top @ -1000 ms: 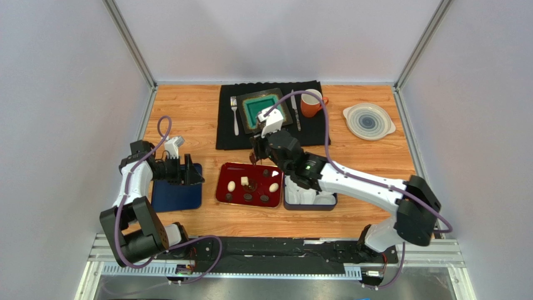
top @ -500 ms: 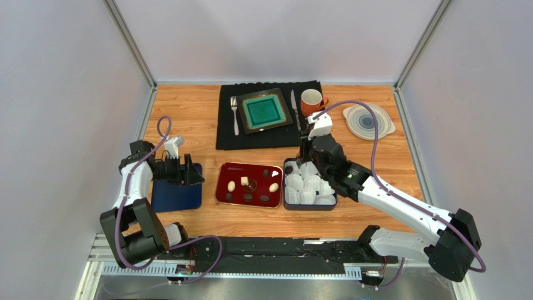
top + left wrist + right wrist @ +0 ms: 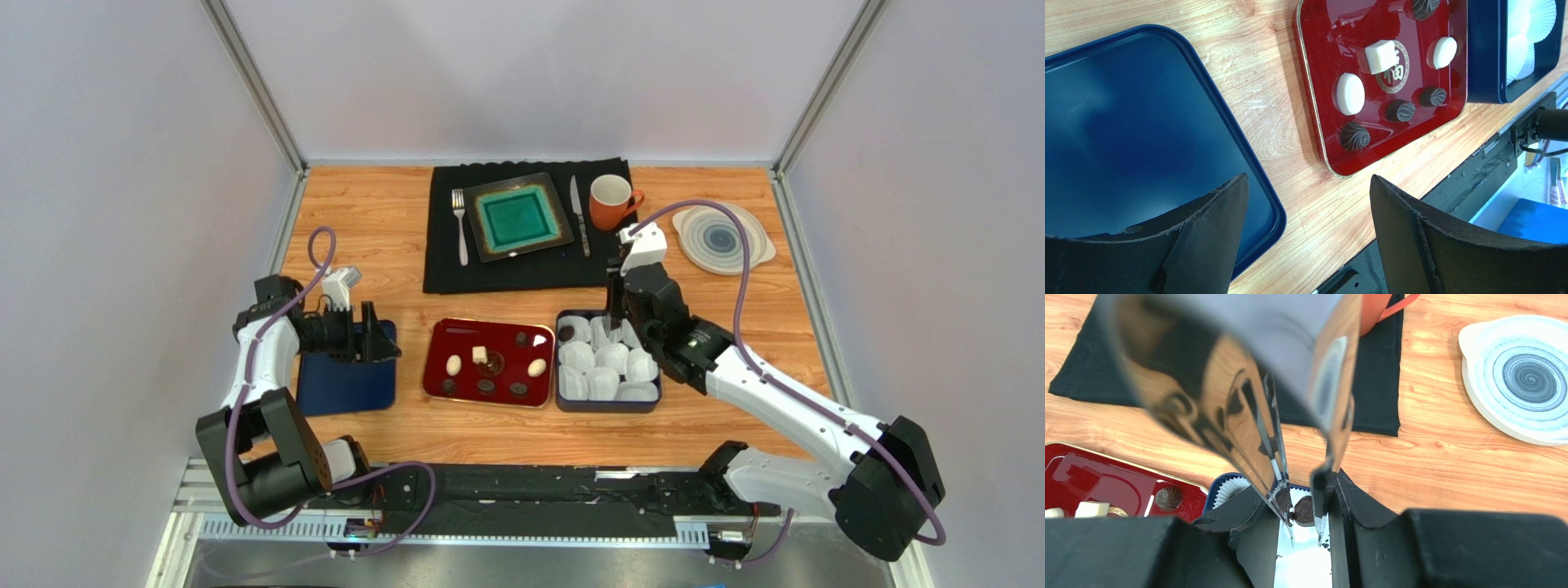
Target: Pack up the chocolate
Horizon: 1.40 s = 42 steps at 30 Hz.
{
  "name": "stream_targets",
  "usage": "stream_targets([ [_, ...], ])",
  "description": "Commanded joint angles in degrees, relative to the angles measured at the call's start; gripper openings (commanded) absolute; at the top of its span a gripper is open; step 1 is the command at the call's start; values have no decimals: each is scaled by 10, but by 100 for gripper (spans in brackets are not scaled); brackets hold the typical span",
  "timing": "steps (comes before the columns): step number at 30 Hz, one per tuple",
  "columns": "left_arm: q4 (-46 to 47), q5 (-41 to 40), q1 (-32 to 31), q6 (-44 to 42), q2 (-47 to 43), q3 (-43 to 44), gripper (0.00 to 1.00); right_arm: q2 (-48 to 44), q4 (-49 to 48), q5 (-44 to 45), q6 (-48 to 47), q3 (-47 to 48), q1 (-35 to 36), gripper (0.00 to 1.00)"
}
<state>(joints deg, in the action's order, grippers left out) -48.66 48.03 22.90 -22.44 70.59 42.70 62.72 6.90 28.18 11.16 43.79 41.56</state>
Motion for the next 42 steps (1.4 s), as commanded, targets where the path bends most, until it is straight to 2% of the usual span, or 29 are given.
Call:
stream_targets([
  [1,-3,16,1,-7,-5,24,81,6,-29,-8,8,0,-5,27],
  [13,-4,15,1,-5,-5,27,81,19,-38,-18,14,3,-4,43],
  [22,-6,15,1,-6,-6,26,81,7,-35,-16,10,5,-4,44],
  [27,-6,15,1,-6,-7,26,81,-8,-27,-50,6,32,-4,39],
  [31,-6,17,2,-4,-7,25,81,-18,-24,-73,6,61,0,39],
  [42,-7,17,2,-7,-11,23,81,38,-37,-67,-3,117,84,39],
])
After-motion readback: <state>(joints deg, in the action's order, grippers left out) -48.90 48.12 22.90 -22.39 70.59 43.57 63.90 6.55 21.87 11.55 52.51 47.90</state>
